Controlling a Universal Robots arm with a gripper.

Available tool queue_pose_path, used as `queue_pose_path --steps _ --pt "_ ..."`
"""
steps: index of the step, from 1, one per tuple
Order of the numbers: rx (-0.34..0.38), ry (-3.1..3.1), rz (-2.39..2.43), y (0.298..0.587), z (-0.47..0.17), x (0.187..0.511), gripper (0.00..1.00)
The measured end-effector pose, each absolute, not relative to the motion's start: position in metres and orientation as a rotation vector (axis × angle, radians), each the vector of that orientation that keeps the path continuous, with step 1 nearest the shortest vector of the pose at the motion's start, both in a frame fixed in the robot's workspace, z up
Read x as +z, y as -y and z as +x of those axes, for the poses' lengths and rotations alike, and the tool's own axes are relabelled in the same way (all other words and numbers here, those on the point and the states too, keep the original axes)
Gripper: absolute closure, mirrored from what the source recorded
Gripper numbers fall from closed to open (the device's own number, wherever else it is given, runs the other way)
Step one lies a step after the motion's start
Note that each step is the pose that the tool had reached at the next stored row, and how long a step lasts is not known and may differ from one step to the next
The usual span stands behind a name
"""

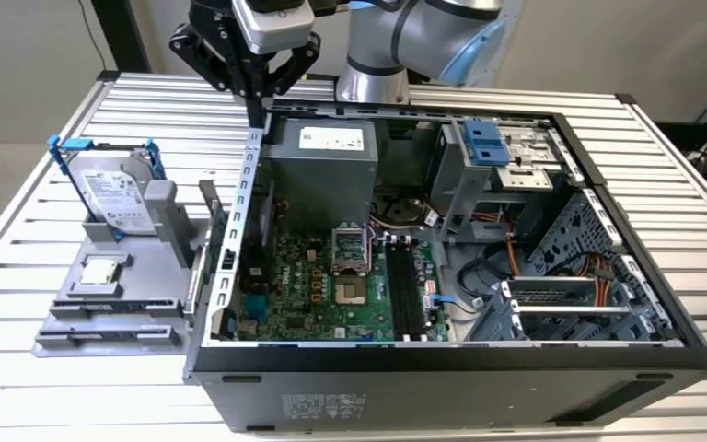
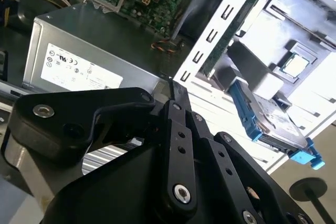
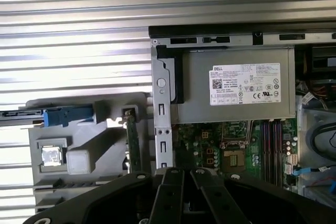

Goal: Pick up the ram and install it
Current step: 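Reach for the ram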

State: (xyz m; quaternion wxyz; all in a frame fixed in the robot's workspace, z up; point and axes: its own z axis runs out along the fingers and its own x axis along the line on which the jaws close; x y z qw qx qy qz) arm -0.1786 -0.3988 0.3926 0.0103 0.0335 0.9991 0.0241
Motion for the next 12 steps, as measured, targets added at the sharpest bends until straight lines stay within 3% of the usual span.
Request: queue_pose_path --steps 12 --pt "0.075 -3.119 0.099 0.3988 -0.1891 0.3926 1.0"
